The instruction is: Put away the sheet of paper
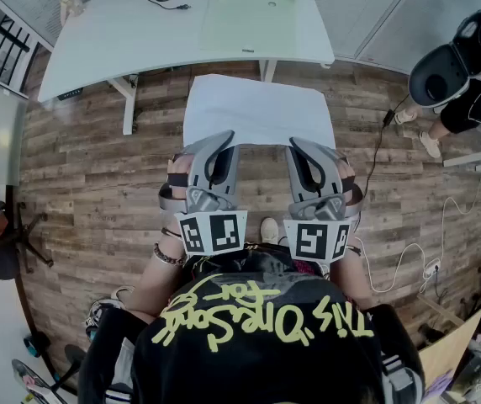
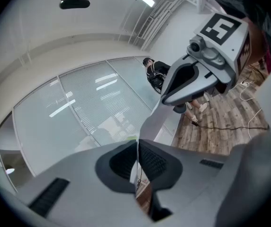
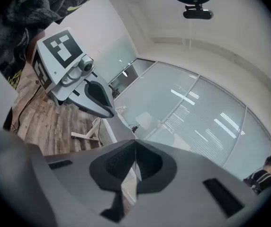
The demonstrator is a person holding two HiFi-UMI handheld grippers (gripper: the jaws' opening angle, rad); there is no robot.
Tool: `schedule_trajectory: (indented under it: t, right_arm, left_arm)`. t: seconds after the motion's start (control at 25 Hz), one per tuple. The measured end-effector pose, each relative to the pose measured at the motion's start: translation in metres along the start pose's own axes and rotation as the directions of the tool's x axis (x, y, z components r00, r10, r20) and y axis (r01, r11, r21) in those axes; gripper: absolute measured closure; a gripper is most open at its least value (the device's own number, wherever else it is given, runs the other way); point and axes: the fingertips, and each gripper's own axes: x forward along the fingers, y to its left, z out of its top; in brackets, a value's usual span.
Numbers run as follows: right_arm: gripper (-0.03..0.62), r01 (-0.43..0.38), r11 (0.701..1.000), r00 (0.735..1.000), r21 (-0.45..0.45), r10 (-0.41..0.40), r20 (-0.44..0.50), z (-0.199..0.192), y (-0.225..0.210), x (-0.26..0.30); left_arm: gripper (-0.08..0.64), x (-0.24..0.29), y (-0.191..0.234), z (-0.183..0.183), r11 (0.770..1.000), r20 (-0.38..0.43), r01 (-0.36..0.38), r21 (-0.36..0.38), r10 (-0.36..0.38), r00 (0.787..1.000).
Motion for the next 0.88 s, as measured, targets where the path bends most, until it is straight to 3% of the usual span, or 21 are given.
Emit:
schedule_trajectory:
  t: [0.56, 0.88]
  right_arm:
    - [0.584, 0.003, 1.0, 1.0, -0.019, -0.003, -0.005, 0.008, 0.009, 0.003]
    - [0.584, 0.029, 0.996, 0.999, -0.08, -0.03, -0.014, 0.021, 0.022, 0.007]
  left_arm:
    - [0.551, -0.007, 0.005, -0.008, 1.0, 0.009, -0.006, -0.018, 0.006, 1.0]
    - [0.549, -0.016, 0.014, -0.019, 1.0, 0.027, 0.011, -0.028, -0.011, 1.0]
